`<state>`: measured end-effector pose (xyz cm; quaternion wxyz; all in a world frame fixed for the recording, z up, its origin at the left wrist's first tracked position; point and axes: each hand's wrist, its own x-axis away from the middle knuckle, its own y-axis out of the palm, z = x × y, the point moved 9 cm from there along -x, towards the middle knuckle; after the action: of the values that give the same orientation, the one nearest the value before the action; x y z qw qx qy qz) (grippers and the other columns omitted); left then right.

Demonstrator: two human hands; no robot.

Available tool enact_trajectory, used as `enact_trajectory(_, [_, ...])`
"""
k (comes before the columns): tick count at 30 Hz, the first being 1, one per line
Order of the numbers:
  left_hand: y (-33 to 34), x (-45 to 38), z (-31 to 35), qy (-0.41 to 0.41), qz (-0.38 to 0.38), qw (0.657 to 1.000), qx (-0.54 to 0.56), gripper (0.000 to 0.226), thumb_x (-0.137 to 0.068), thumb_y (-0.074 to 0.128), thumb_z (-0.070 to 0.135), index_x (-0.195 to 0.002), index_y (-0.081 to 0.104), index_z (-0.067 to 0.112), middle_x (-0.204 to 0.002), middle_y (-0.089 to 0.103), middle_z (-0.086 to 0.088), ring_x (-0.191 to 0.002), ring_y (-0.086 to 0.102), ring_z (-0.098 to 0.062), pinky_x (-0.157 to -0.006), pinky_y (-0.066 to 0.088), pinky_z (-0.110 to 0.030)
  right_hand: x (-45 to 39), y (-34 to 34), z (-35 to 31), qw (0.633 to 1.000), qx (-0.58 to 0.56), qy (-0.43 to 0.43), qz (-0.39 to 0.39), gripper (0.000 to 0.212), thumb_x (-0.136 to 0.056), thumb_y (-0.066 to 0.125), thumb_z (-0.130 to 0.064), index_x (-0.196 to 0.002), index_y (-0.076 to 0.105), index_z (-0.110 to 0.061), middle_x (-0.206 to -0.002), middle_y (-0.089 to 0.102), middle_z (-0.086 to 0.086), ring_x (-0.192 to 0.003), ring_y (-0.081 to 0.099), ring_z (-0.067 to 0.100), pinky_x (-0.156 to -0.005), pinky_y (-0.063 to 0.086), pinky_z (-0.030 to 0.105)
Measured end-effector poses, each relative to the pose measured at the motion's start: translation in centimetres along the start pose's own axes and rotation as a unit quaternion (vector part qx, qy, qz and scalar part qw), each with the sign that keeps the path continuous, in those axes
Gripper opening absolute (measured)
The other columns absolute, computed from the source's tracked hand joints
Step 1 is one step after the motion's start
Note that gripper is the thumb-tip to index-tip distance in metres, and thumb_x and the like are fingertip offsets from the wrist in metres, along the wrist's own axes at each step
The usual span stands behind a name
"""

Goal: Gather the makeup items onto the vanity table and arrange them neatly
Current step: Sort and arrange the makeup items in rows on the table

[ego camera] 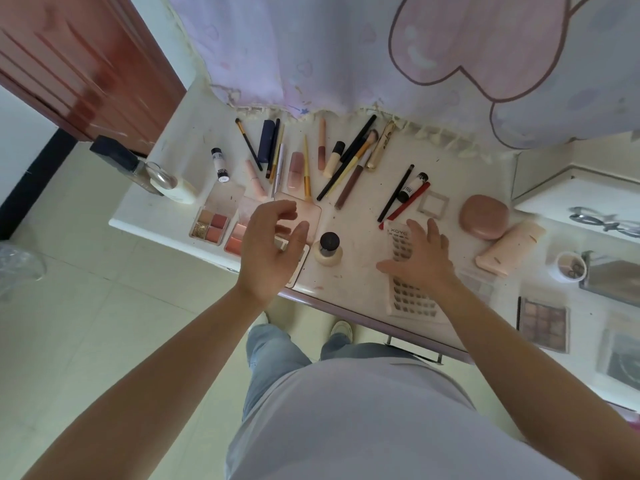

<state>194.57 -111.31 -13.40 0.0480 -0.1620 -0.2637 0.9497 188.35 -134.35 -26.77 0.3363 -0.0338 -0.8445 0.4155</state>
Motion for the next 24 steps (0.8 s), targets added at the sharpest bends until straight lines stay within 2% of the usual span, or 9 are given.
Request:
enact_trajectory(3, [0.8, -0.9, 1.8, -0.006, -0.022, 0.998, 0.052, 0.019, -0.082, 0.054, 0.007, -0.099, 0.059, -0.002, -0.09, 0.058, -0.003, -0.08, 0.054, -0.001, -0.07, 0.044, -0.001, 1.4, -2.9, -1.3, 0.99, -0.114, -0.087, 0.004, 0.096, -0.067, 0.075, -0.034, -0.142, 0.017, -0.025, -0.152, 0.009, 0.003, -0.138, 0.014, 0.027, -0.109, 0.023, 0.05])
enact_trajectory(5, [2.8, -1.6, 1.7, -0.098, -0.096, 0.983, 0.122, 0.007, -0.087, 0.054, 0.008, -0.091, 0.058, 0.013, -0.083, 0.059, 0.007, -0.071, 0.058, 0.004, -0.067, 0.048, -0.005, 2.9, -4.7, -2.5, 0.978, -0.153, -0.141, -0.014, 0.101, -0.059, 0.076, -0.036, -0.14, 0.016, -0.03, -0.141, 0.024, -0.005, -0.124, 0.029, 0.015, -0.1, 0.034, 0.041])
enact_trajectory(7, [5.8, -1.7, 1.5, -0.215, -0.202, 0.934, 0.2, 0.009, -0.09, 0.052, 0.016, -0.085, 0.056, 0.023, -0.079, 0.062, 0.007, -0.062, 0.062, 0.002, -0.06, 0.052, -0.012, 4.4, -6.4, -4.2, 0.974, -0.117, -0.194, -0.014, 0.109, -0.05, 0.072, -0.043, -0.14, 0.011, -0.034, -0.127, 0.023, -0.013, -0.116, 0.03, 0.008, -0.094, 0.038, 0.035])
enact_trajectory(9, [8.0, -1.5, 2.3, -0.288, -0.278, 0.88, 0.257, 0.007, -0.09, 0.051, 0.025, -0.085, 0.056, 0.022, -0.078, 0.065, 0.003, -0.061, 0.065, -0.004, -0.054, 0.053, -0.016, 5.5, -7.7, -6.1, 0.966, -0.061, -0.249, -0.004, 0.111, -0.048, 0.071, -0.047, -0.138, 0.007, -0.038, -0.125, 0.022, -0.014, -0.119, 0.031, 0.013, -0.097, 0.039, 0.04])
enact_trajectory(12, [9.1, -1.7, 3.8, -0.293, -0.335, 0.842, 0.303, 0.009, -0.089, 0.052, 0.024, -0.088, 0.059, 0.018, -0.072, 0.069, 0.003, -0.06, 0.067, -0.008, -0.052, 0.052, -0.017, 6.5, -8.3, -8.0, 0.95, 0.005, -0.311, -0.019, 0.117, -0.05, 0.07, -0.054, -0.138, -0.005, -0.041, -0.141, 0.003, -0.029, -0.139, 0.003, 0.01, -0.112, 0.019, 0.041])
enact_trajectory(15, [8.8, -2.1, 4.3, -0.287, -0.347, 0.828, 0.336, 0.008, -0.089, 0.052, 0.01, -0.088, 0.059, 0.014, -0.062, 0.07, 0.003, -0.056, 0.067, -0.009, -0.052, 0.053, -0.016, 7.0, -8.4, -9.0, 0.939, 0.064, -0.338, -0.03, 0.122, -0.053, 0.073, -0.056, -0.137, -0.014, -0.042, -0.135, -0.019, -0.032, -0.128, -0.02, -0.01, -0.109, 0.0, 0.032])
enact_trajectory(19, [7.4, -2.6, 3.9, -0.279, -0.319, 0.85, 0.314, 0.018, -0.086, 0.051, -0.005, -0.088, 0.058, 0.011, -0.06, 0.07, 0.001, -0.055, 0.067, -0.012, -0.05, 0.053, -0.016, 7.6, -8.3, -10.1, 0.929, 0.105, -0.353, -0.03, 0.105, -0.053, 0.062, -0.063, -0.127, -0.011, -0.046, -0.14, -0.024, -0.02, -0.13, -0.029, -0.002, -0.109, -0.007, 0.032])
enact_trajectory(21, [6.5, -3.0, 3.3, -0.296, -0.282, 0.854, 0.322, 0.02, -0.086, 0.047, -0.008, -0.086, 0.058, 0.009, -0.068, 0.07, -0.004, -0.056, 0.068, -0.013, -0.051, 0.054, -0.017, 7.8, -8.7, -10.0, 0.934, 0.112, -0.339, -0.03, 0.101, -0.054, 0.061, -0.065, -0.129, -0.003, -0.048, -0.143, -0.02, -0.02, -0.132, -0.023, -0.001, -0.108, -0.003, 0.031])
enact_trajectory(24, [5.2, -3.5, 2.4, -0.323, -0.242, 0.852, 0.334, 0.019, -0.087, 0.045, -0.008, -0.088, 0.058, 0.005, -0.091, 0.063, -0.014, -0.059, 0.069, -0.015, -0.056, 0.057, -0.021, 7.6, -9.9, -9.6, 0.944, 0.146, -0.296, -0.025, 0.097, -0.057, 0.056, -0.068, -0.139, 0.012, -0.042, -0.152, 0.0, -0.017, -0.136, 0.008, 0.003, -0.1, 0.015, 0.025])
